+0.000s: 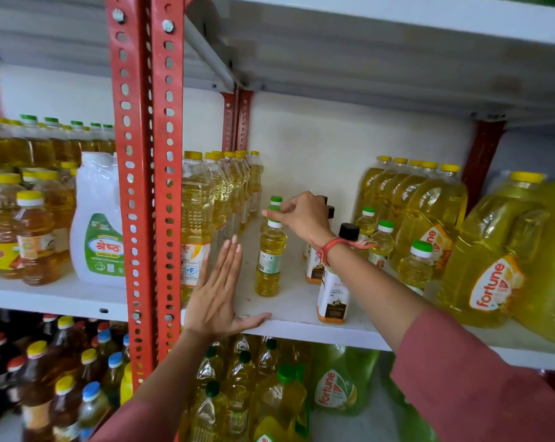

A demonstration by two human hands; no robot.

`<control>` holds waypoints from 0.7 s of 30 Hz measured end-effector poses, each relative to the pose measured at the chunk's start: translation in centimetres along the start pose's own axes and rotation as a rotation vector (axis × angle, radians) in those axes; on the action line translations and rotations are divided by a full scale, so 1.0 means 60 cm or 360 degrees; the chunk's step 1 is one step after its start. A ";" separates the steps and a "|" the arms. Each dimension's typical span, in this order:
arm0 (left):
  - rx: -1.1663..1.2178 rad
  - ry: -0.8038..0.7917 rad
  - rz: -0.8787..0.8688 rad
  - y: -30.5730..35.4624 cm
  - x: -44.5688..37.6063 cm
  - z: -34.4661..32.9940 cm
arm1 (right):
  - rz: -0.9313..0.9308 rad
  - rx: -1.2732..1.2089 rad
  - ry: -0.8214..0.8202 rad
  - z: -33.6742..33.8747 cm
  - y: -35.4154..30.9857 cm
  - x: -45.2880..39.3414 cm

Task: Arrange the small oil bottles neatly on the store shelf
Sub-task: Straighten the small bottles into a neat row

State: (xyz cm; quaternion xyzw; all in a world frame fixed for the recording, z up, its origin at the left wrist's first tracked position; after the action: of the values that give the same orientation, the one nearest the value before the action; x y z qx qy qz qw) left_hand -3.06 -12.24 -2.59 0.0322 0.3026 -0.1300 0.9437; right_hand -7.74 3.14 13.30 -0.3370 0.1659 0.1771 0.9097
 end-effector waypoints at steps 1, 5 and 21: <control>-0.0001 0.0001 -0.0003 0.000 0.000 0.000 | -0.0002 0.0012 0.0021 -0.004 0.000 -0.002; 0.0001 0.0007 -0.0008 0.000 -0.001 0.001 | -0.0065 0.0024 -0.0008 -0.014 -0.001 -0.011; 0.0028 0.0010 -0.0015 0.000 0.000 0.000 | 0.0038 0.0344 -0.0362 0.011 -0.045 -0.025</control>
State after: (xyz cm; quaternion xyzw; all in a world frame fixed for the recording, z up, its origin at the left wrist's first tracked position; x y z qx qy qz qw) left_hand -3.05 -12.22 -2.60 0.0395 0.3045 -0.1369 0.9418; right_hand -7.76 1.38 15.90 -0.2129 0.0838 0.2060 0.9514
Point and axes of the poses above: each hand's wrist, its own x-axis away from the middle knuckle, its own z-axis out of the back of the hand, y = z × x, the point moved 4 cm from there along -x, towards the middle knuckle, and after that the axes turned 11 degrees about -y, right-handed, at the moved point
